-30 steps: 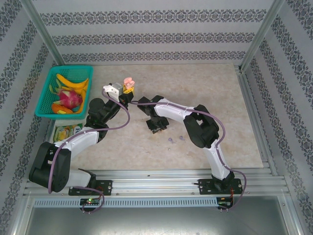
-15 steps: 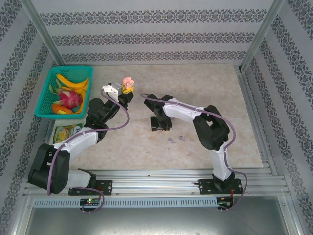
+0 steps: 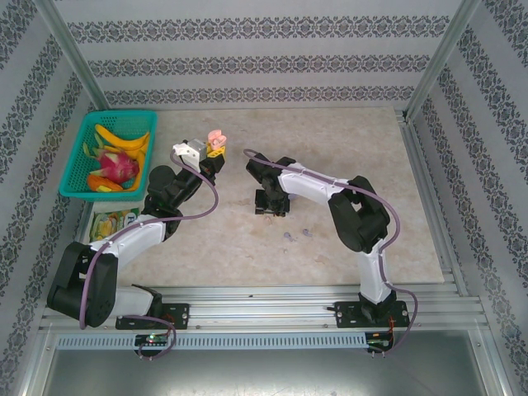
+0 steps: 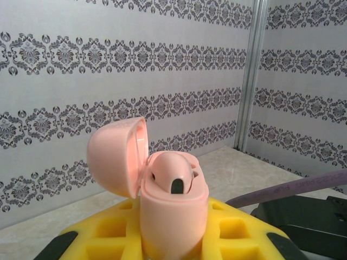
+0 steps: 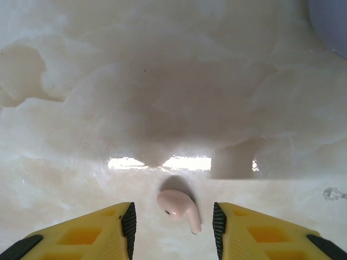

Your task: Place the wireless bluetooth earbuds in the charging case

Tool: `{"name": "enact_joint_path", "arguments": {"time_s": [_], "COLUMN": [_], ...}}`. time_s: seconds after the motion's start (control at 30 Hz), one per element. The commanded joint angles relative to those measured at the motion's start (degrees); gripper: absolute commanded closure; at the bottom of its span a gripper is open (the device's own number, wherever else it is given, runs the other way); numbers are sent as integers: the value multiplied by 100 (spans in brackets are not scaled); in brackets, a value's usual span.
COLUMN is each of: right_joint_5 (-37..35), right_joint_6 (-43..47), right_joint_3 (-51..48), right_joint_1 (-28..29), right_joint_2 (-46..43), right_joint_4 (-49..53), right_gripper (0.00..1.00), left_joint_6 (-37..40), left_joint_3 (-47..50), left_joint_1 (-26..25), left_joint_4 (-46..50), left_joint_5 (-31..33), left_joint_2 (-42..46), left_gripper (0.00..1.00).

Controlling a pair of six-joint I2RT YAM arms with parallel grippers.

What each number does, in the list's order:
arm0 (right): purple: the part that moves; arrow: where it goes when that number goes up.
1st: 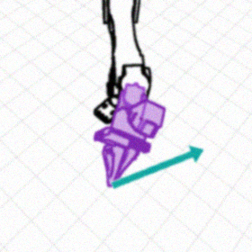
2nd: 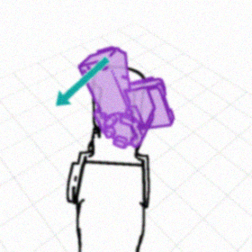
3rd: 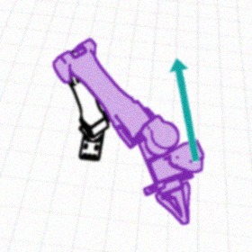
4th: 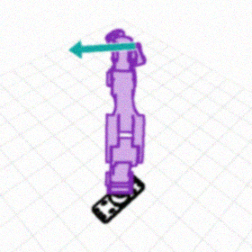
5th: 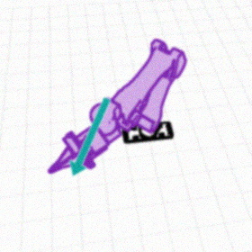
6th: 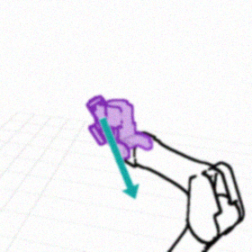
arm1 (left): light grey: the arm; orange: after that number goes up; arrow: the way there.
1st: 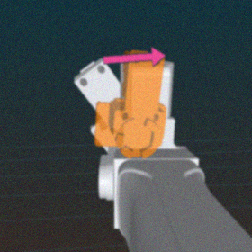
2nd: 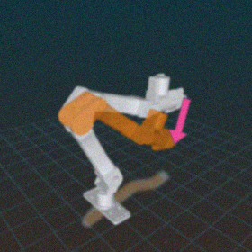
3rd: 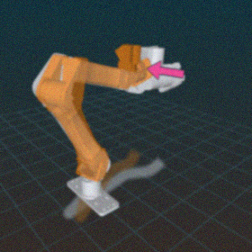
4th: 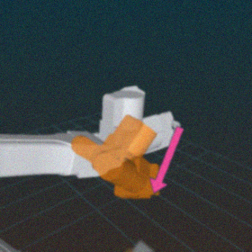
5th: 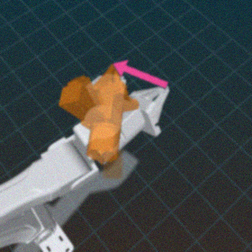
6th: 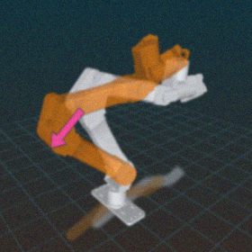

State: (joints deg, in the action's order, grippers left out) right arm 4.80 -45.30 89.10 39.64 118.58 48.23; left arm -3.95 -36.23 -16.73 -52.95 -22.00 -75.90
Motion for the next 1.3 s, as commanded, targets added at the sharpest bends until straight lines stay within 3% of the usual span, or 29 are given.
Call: {"name": "enact_joint_path", "arguments": {"time_s": [0.0,0.67,1.27], "right_joint_5": [-160,-611,-552], "right_joint_6": [-29,197,285], "right_joint_3": [169,326,315], "right_joint_1": [107,310,203], "right_joint_2": [208,635,637], "right_joint_4": [243,462,339], "right_gripper": [55,59,71], "left_joint_6": [-63,-63,-58], "left_joint_3": [-29,5,-11], "left_joint_1": [84,84,89], "left_joint_4": [-73,-137,-98], "left_joint_5": [-31,7,-8], "left_joint_2": [114,86,67], "left_gripper": [100,100,100]}}
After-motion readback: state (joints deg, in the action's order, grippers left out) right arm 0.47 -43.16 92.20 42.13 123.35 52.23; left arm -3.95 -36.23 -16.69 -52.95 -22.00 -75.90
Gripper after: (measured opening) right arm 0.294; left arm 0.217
